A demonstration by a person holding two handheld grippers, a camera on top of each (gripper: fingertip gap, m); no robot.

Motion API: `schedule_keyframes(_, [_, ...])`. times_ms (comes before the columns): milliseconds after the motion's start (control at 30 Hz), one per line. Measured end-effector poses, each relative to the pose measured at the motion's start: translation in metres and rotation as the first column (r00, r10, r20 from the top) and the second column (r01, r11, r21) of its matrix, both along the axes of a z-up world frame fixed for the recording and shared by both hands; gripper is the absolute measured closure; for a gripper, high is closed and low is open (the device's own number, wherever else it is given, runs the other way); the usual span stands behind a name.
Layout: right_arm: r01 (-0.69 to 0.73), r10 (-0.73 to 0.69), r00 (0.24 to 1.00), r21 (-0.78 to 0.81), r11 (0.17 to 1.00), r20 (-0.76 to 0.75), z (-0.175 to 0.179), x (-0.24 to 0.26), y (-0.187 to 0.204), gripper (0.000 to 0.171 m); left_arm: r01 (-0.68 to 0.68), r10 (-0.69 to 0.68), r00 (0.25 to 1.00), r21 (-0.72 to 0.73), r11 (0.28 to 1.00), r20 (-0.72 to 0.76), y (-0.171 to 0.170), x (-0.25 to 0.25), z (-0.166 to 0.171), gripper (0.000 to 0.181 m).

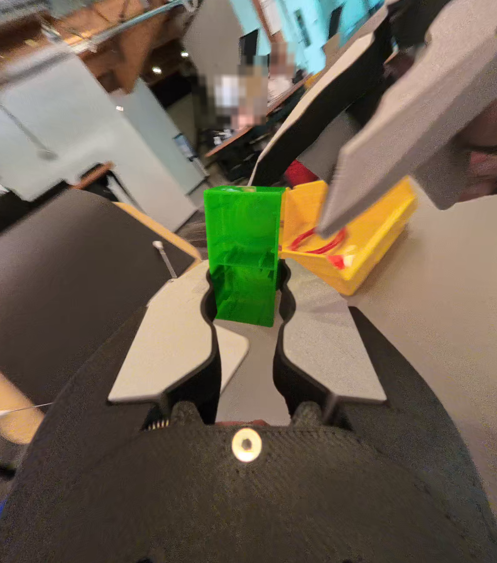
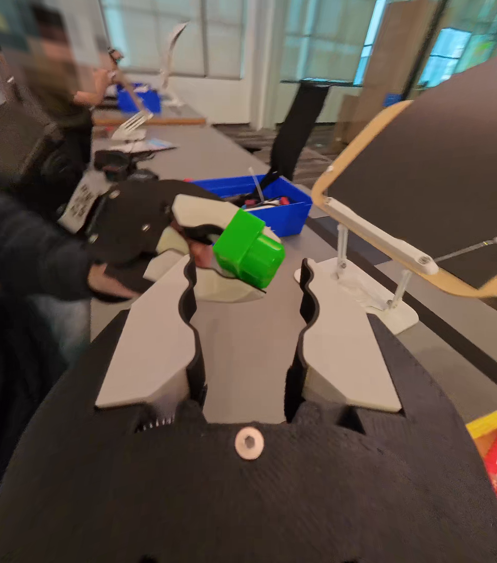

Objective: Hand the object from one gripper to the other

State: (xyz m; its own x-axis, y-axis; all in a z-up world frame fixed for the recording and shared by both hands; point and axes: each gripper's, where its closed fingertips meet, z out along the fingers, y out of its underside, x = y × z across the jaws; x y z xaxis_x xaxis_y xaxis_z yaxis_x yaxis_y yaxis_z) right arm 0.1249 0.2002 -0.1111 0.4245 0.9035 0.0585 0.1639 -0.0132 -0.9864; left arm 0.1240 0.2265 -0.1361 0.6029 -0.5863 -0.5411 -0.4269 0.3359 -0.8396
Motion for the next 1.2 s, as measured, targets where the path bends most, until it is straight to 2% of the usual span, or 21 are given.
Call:
schedule_keyframes(100, [0.097, -0.099, 0.992, -0.034, 0.995, -0.076, -0.004, -0.002, 0.010, 0.107, -0.093, 0.105, 0.992, 0.142, 0.985, -0.073, 0.000, 0.002, 0.002, 0.144])
schedule_keyframes(167, [0.080, -0.086, 0.991, -0.061, 0.995, -0.107, -0.007, -0.010, 0.008, 0.117, -0.139, 0.165, 0.980, 0.208, 0.968, -0.111, 0.002, 0.002, 0.003, 0.144])
schedule_keyframes(233, [0.083, -0.092, 0.984, -0.064, 0.995, -0.151, -0.004, -0.011, 0.009, 0.126, -0.163, 0.194, 0.974, 0.236, 0.958, -0.114, 0.002, 0.003, 0.004, 0.144])
schedule_keyframes(433, [0.065, -0.073, 0.979, -0.051, 0.997, -0.188, -0.003, -0.012, 0.009, 0.128, -0.182, 0.212, 0.972, 0.254, 0.950, -0.098, 0.002, 0.000, 0.005, 0.144])
schedule_keyframes(500, [0.025, -0.031, 0.986, -0.042, 0.999, -0.162, -0.003, -0.011, 0.009, 0.128, -0.135, 0.157, 0.984, 0.217, 0.967, -0.088, -0.001, 0.004, 0.001, 0.141])
schedule_keyframes(567, [-0.034, 0.033, 0.995, -0.004, 0.999, -0.089, -0.004, -0.010, 0.007, 0.128, -0.070, 0.079, 0.994, 0.101, 0.992, -0.079, -0.001, 0.008, -0.010, 0.125])
schedule_keyframes(633, [-0.136, 0.136, 0.991, 0.015, 0.991, -0.007, -0.006, -0.010, 0.000, 0.128, 0.059, -0.059, 0.996, -0.002, 0.998, -0.068, -0.009, 0.015, -0.018, 0.118])
schedule_keyframes(700, [-0.243, 0.240, 0.968, 0.037, 0.969, 0.071, -0.007, -0.008, -0.008, 0.129, 0.127, -0.136, 0.989, -0.134, 0.983, -0.063, -0.012, 0.015, -0.025, 0.107])
schedule_keyframes(767, [-0.332, 0.319, 0.930, 0.043, 0.942, 0.180, -0.016, -0.003, -0.012, 0.128, 0.267, -0.266, 0.963, -0.240, 0.933, 0.039, -0.025, 0.018, -0.020, 0.104])
schedule_keyframes(833, [-0.446, 0.425, 0.878, 0.058, 0.893, 0.221, -0.016, -0.001, -0.023, 0.128, 0.388, -0.362, 0.921, -0.375, 0.842, 0.142, -0.034, 0.019, -0.018, 0.101])
schedule_keyframes(933, [-0.601, 0.560, 0.777, 0.072, 0.796, 0.288, -0.016, 0.001, -0.044, 0.128, 0.603, -0.513, 0.793, -0.537, 0.590, 0.327, -0.061, 0.025, -0.016, 0.108])
schedule_keyframes(1033, [-0.706, 0.640, 0.668, 0.054, 0.706, 0.379, -0.020, 0.002, -0.060, 0.128, 0.768, -0.578, 0.620, -0.563, 0.306, 0.531, -0.087, 0.028, -0.006, 0.105])
schedule_keyframes(1133, [-0.791, 0.714, 0.572, 0.042, 0.610, 0.404, -0.016, 0.001, -0.079, 0.128, 0.827, -0.587, 0.503, -0.551, 0.114, 0.635, -0.105, 0.034, -0.005, 0.109])
schedule_keyframes(1200, [-0.827, 0.750, 0.520, 0.022, 0.561, 0.410, -0.014, 0.002, -0.088, 0.128, 0.836, -0.610, 0.444, -0.549, 0.018, 0.656, -0.117, 0.037, -0.009, 0.118])
